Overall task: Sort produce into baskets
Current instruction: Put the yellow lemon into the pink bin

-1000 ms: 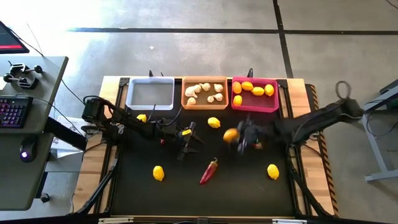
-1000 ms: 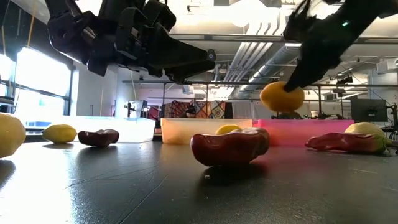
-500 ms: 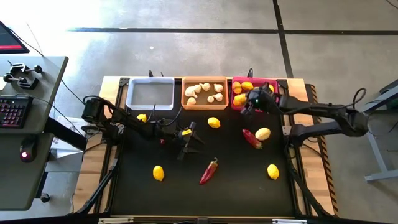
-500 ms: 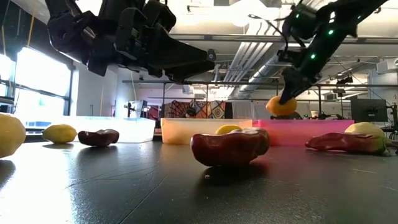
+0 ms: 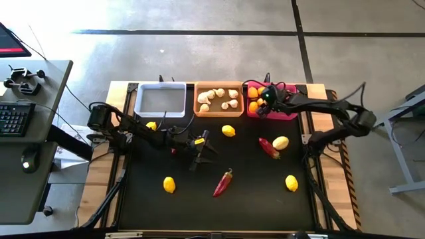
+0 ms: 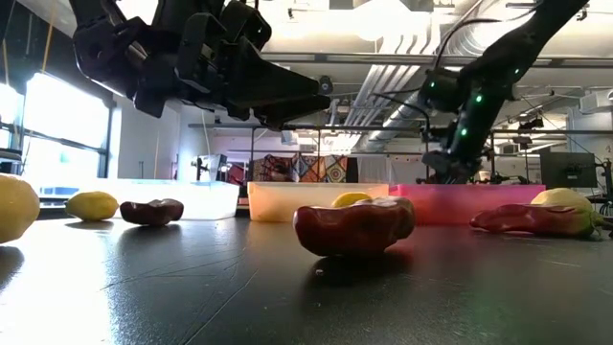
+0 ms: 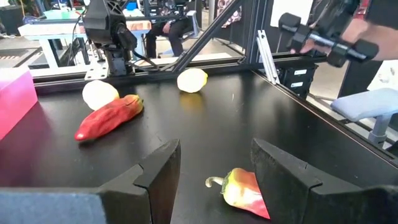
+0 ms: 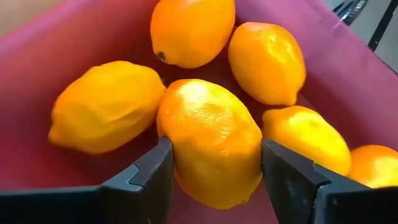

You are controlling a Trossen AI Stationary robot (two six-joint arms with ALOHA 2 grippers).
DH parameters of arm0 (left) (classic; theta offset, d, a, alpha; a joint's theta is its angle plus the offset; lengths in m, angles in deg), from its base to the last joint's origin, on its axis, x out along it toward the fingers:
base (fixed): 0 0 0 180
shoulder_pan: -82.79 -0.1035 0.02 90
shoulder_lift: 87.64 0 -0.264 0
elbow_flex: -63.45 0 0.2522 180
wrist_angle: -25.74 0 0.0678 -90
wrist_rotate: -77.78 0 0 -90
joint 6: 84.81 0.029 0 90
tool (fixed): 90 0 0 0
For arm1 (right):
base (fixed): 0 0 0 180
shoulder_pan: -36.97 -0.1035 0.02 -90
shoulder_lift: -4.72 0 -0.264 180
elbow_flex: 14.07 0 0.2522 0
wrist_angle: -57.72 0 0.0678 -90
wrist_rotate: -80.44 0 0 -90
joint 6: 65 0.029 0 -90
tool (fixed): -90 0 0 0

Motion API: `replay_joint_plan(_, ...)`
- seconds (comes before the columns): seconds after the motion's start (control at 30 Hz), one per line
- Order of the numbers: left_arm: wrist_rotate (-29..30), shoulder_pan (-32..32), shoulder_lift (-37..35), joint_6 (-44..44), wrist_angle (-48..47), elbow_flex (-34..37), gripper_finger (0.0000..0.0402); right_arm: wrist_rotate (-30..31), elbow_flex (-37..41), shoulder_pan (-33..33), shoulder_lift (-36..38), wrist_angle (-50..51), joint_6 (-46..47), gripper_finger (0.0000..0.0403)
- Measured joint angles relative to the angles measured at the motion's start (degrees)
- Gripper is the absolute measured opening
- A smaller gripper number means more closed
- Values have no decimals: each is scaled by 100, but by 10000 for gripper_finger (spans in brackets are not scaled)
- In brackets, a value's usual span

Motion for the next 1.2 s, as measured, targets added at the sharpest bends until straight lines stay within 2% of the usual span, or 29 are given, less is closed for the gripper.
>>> replay_joint_plan(0.17, 0, 0, 0, 4, 0, 0, 182, 22, -10, 64, -400, -420, -48, 199)
replay_joint_plan(0.33, 5, 0, 0, 7, 0, 0, 182, -2, -28, 83, -489, -519, -192, 206)
replay_joint_plan(0.67, 147, 1, 0, 11, -15, 0, 182, 127, -2, 67, 141, -340, -324, 298)
replay_joint_plan(0.83, 153, 0, 0, 11, -20, 0, 182, 125, -2, -63, 516, -290, -435, 310)
replay_joint_plan(1.0, 185, 2, 0, 11, -24, 0, 182, 124, -2, -428, 999, 40, -434, 287)
replay_joint_plan(1.2, 269, 0, 0, 11, -33, 0, 182, -14, -4, -1355, 1782, 988, 148, 192)
